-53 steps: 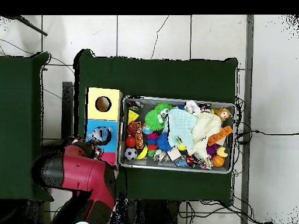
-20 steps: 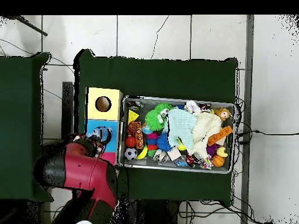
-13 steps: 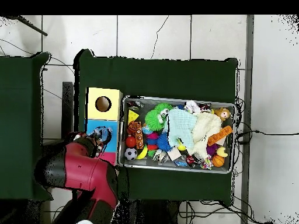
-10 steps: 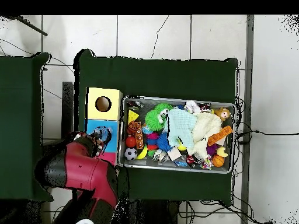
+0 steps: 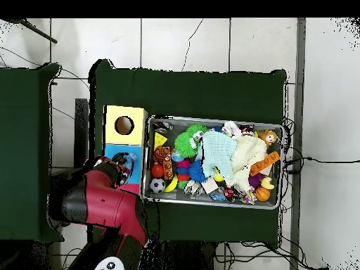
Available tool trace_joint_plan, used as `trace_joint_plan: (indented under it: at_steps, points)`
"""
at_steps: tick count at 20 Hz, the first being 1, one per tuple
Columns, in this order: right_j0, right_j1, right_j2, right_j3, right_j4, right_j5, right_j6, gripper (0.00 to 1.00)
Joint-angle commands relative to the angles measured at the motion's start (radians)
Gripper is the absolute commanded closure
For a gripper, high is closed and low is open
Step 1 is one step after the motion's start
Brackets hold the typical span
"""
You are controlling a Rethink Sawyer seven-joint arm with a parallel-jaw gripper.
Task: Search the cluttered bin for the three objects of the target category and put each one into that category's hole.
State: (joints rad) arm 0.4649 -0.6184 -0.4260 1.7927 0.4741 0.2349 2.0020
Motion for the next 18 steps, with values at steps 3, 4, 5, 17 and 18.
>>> trace_joint_plan:
  at_steps: [3, 4, 5, 17, 18]
  points:
    - [-0.044, 0.031, 0.128, 0.083, 0.019, -0.04, 0.214, 1.0]
    - [-0.043, 0.032, 0.126, 0.08, 0.019, -0.036, 0.214, 1.0]
    - [-0.042, 0.032, 0.124, 0.077, 0.02, -0.033, 0.214, 1.0]
    - [-0.036, 0.045, 0.123, 0.068, 0.024, -0.044, 0.221, 1.0]
    - [-0.037, 0.044, 0.125, 0.069, 0.024, -0.047, 0.221, 1.0]
